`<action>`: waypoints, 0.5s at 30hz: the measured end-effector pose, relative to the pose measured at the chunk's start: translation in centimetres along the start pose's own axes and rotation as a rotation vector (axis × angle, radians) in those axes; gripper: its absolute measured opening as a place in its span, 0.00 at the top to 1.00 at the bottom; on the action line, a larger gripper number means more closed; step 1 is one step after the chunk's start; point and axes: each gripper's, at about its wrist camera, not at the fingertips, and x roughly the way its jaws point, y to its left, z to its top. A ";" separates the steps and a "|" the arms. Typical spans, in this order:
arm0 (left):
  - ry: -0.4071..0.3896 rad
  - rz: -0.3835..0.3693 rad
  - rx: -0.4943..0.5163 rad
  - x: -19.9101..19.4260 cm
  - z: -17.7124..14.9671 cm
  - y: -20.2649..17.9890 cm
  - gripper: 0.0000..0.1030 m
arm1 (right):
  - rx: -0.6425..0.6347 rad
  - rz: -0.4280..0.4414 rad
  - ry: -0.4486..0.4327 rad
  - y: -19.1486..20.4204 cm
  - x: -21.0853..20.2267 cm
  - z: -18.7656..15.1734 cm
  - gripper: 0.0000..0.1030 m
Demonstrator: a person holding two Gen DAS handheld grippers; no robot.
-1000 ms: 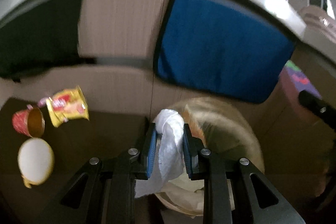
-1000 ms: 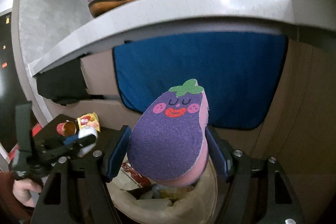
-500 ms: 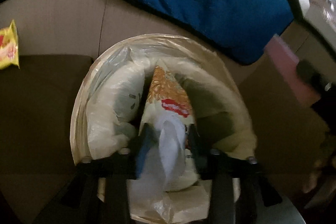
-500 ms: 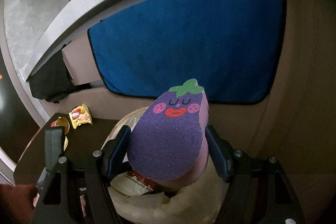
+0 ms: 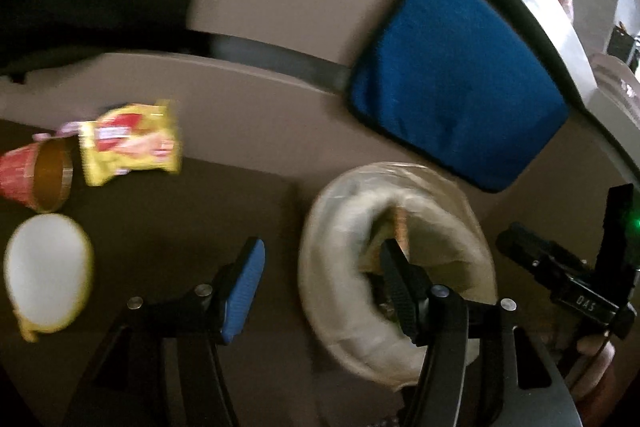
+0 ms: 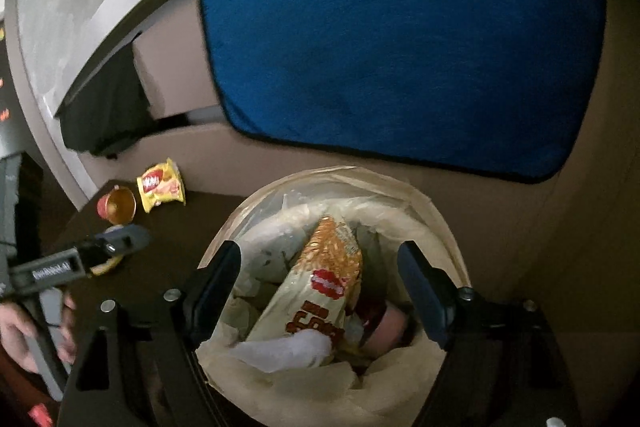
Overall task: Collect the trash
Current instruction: 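Carry the tissue in the left gripper while the right gripper carries the sponge, dropping both into the bin, then move both grippers back toward the remaining trash on the table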
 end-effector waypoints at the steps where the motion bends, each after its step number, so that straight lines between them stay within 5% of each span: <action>1: -0.006 0.027 -0.003 -0.7 -0.1 0.9 0.41 | -0.022 -0.011 -0.003 0.8 0.0 0.0 0.24; 7: -0.055 0.143 -0.060 -4.3 -0.8 6.6 0.41 | -0.085 -0.086 -0.056 4.5 -0.5 0.5 0.24; 15: -0.160 0.363 -0.177 -7.4 -0.5 14.9 0.41 | -0.141 -0.038 -0.061 10.8 0.2 1.2 0.33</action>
